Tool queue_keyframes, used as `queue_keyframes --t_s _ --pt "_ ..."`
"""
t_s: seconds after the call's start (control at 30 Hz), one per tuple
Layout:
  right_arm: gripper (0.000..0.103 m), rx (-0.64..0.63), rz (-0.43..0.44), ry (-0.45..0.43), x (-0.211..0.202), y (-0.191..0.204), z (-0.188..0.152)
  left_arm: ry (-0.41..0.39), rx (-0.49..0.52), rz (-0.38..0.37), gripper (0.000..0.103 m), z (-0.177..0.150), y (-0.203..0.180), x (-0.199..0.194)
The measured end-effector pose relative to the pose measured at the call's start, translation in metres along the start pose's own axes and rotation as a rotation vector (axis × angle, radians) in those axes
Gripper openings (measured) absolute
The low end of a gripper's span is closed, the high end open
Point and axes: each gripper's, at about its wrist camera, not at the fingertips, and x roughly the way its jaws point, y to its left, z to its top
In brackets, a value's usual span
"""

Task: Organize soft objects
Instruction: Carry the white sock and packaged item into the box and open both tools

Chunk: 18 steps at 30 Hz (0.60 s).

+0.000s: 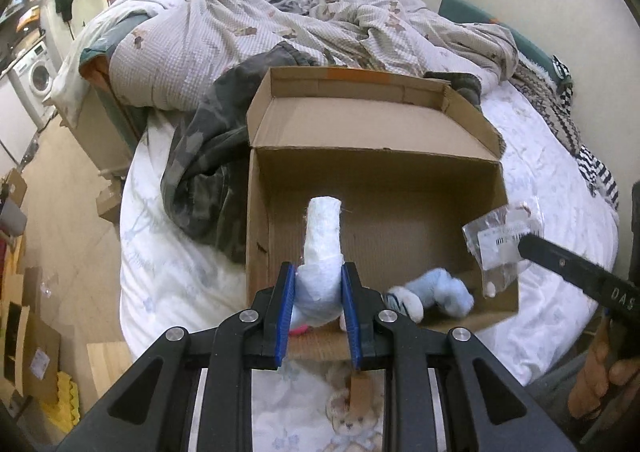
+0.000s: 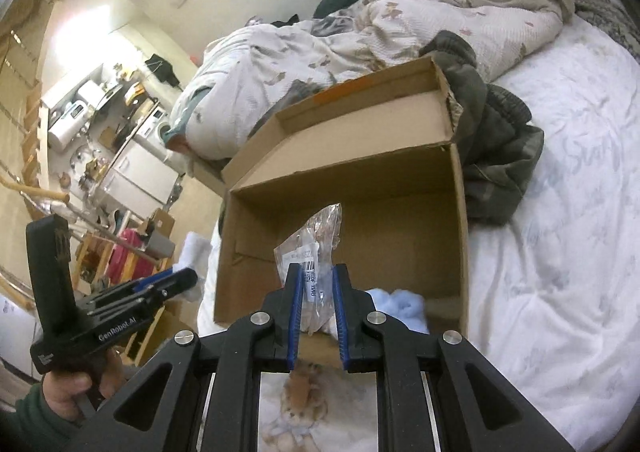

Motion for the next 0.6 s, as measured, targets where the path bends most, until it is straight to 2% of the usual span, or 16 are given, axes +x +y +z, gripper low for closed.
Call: queue_keyframes --t_s 0.2,0.4,0.6 --pt "0.017 0.051 -0.022 0.023 0.02 -0.014 -0.003 -0.009 0.003 -0.008 0.021 -0.001 -0.004 0.029" --pt "0.017 0.034 -0.047 0.065 0.039 -0.012 -0.009 0.029 0.039 0.024 0.021 -0.015 -0.011 0.062" --pt "0.017 -0.02 -0.05 0.119 0.061 -0.002 -0.012 0.023 0.063 0.019 0.021 -0.018 -0.015 0.071"
